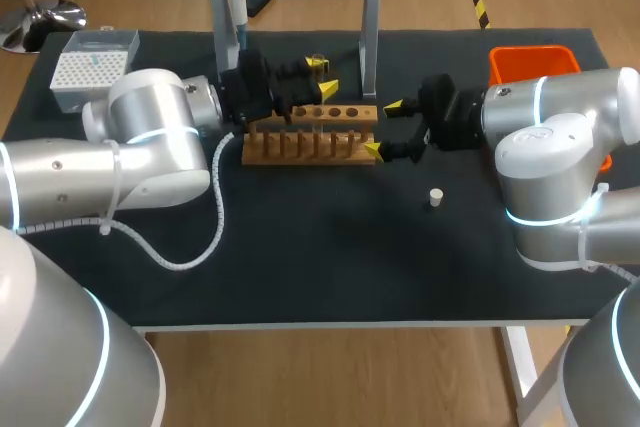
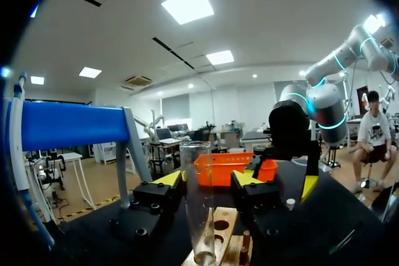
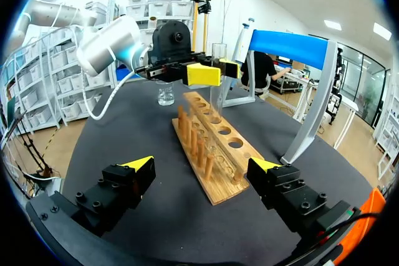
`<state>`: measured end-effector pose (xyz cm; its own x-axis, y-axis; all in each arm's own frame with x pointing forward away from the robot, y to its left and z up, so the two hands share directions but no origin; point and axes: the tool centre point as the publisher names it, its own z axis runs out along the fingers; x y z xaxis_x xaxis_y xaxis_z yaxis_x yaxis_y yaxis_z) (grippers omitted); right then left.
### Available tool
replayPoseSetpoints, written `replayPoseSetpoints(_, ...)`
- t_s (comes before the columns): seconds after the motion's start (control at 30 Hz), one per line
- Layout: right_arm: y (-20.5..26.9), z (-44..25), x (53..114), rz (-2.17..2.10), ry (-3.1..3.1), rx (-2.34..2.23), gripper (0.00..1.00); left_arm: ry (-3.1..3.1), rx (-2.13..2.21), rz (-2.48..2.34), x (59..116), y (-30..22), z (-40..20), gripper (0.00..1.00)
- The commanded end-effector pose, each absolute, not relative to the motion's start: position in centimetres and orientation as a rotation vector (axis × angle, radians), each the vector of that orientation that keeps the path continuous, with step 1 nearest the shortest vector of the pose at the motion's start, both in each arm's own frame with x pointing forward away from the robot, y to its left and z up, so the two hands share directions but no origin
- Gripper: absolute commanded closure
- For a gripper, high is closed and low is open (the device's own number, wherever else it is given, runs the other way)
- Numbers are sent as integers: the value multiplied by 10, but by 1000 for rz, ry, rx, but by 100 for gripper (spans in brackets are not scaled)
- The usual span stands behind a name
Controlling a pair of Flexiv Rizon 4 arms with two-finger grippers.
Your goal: Invert the test tube, pick up the pipette, mount the tip to pipette, aspirate from beaker and dispense into the tube, eject the tip, return the pipette, and cap with the stopper.
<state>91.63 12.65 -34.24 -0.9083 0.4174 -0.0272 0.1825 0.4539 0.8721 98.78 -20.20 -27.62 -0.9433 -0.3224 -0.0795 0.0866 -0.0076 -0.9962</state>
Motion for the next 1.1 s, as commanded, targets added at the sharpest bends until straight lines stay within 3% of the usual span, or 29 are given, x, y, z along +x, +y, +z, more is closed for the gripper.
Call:
replayPoseSetpoints(0.03,126,-343,916,1438,2467,518,0,2004,-260,-2019,988,-202,-275,0)
replayPoseSetpoints(0.6,126,-343,916,1438,2467,518,0,2289,-261,-1877,983,-184,-251,0)
replayPoseSetpoints(1.1,126,-343,916,1438,2467,518,0,2477,-339,-1626,946,-97,-197,0)
